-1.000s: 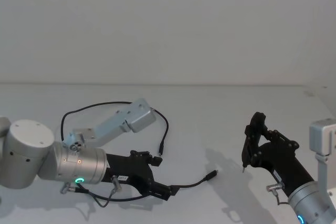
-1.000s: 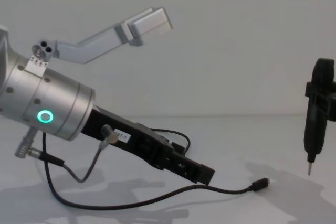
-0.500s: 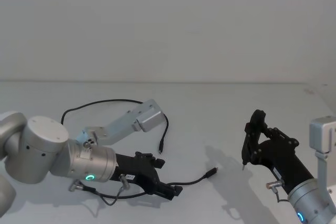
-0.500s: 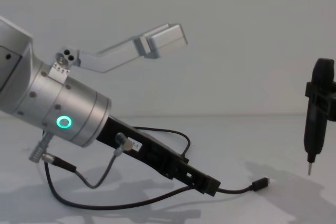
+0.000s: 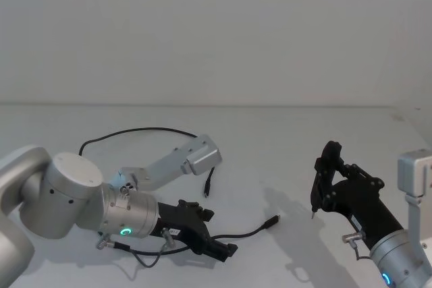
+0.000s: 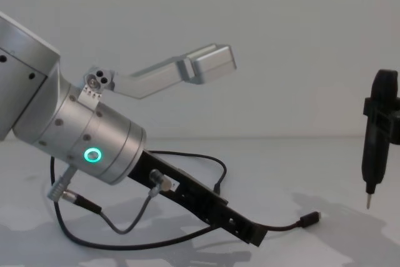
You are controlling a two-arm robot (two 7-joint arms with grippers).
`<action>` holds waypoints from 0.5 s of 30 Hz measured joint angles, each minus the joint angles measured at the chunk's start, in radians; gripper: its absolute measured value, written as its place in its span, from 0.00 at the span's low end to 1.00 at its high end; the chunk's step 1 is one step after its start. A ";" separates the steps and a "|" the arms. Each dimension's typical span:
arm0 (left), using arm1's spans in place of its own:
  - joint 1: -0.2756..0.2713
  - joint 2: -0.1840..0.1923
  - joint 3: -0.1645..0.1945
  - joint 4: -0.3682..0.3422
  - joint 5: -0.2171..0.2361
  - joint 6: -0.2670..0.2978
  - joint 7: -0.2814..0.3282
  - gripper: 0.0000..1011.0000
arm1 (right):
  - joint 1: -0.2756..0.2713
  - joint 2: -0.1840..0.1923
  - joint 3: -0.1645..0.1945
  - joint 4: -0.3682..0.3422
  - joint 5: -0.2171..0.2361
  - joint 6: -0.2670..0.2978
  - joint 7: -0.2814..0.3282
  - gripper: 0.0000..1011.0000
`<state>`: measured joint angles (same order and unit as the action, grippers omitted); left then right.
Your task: Pick up the data cable with the one hand.
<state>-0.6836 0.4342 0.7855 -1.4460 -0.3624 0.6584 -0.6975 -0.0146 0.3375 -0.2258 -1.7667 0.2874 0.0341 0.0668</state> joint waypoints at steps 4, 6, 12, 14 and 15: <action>-0.002 -0.004 0.006 0.003 0.002 0.005 0.007 0.92 | 0.000 0.000 0.000 0.000 0.000 0.000 0.000 0.28; -0.003 -0.005 0.007 0.004 0.003 0.007 0.008 0.90 | 0.000 0.000 0.000 0.000 0.000 0.000 0.000 0.28; -0.005 -0.008 0.012 0.007 0.005 0.011 0.014 0.69 | 0.000 0.000 0.000 0.000 0.000 0.000 0.000 0.28; -0.005 -0.009 0.013 0.007 0.006 0.012 0.015 0.63 | 0.000 0.000 0.000 0.000 0.000 0.000 0.000 0.28; -0.005 -0.009 0.013 0.007 0.006 0.012 0.015 0.61 | 0.000 0.000 0.000 0.000 0.000 0.000 0.000 0.28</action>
<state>-0.6888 0.4250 0.7985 -1.4387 -0.3564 0.6707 -0.6824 -0.0146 0.3375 -0.2258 -1.7667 0.2874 0.0341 0.0668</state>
